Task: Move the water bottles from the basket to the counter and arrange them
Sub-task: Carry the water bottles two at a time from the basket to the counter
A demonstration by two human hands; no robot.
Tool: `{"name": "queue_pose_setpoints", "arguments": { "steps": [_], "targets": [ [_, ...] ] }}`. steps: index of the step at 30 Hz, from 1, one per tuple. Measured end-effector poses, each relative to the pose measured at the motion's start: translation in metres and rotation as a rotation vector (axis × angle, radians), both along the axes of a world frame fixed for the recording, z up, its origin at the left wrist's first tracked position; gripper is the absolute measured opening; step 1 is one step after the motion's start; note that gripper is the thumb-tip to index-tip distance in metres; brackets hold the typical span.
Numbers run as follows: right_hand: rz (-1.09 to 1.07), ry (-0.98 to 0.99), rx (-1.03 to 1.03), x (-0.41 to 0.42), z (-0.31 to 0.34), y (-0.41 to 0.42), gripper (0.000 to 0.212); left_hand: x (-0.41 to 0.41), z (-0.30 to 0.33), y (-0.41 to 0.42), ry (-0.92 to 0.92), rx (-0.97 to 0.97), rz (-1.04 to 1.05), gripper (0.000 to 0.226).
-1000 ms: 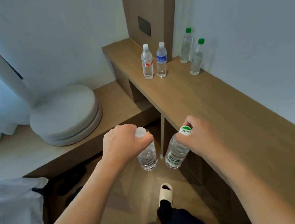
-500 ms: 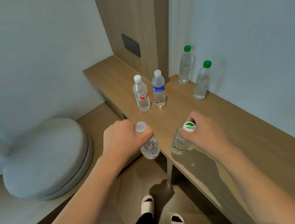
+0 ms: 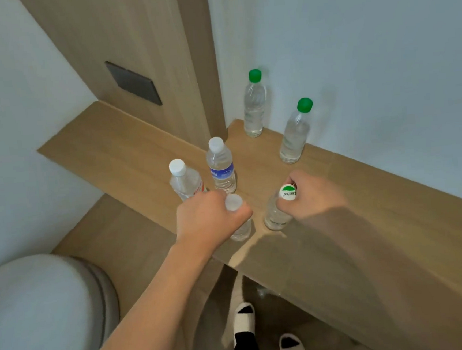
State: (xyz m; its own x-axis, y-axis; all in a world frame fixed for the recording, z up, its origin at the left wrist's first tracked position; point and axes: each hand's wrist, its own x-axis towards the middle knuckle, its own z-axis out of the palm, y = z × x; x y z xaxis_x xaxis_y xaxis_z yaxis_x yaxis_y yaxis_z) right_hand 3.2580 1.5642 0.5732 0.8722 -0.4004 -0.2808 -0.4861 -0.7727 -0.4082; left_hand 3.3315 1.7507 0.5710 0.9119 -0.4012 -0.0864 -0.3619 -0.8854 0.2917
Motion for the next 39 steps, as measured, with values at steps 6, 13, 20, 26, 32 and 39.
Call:
{"name": "queue_pose_setpoints", "arguments": {
  "steps": [6,13,20,26,32,39],
  "targets": [
    [-0.091,-0.034,0.06,0.025,-0.018,-0.002,0.023,0.036,-0.02,-0.01,0.109,0.082,-0.043,0.043],
    [-0.076,0.097,0.145,0.035,-0.009,-0.01,0.02,0.057,-0.01,-0.018,0.198,0.149,-0.171,0.043],
    [-0.005,0.178,0.073,0.03,0.013,-0.003,0.034,0.044,0.002,-0.013,0.194,0.174,-0.256,0.039],
    [-0.068,0.036,0.083,-0.009,0.03,0.001,0.055,0.036,0.036,-0.011,0.063,0.156,-0.319,0.027],
    [-0.289,-0.253,-0.014,-0.073,0.046,-0.006,0.054,0.012,0.058,-0.06,-0.115,-0.043,-0.503,0.031],
    [-0.575,-0.329,-0.082,-0.184,0.062,-0.021,0.057,-0.075,0.062,-0.131,-0.187,-0.26,-0.719,0.031]
  ]
}}
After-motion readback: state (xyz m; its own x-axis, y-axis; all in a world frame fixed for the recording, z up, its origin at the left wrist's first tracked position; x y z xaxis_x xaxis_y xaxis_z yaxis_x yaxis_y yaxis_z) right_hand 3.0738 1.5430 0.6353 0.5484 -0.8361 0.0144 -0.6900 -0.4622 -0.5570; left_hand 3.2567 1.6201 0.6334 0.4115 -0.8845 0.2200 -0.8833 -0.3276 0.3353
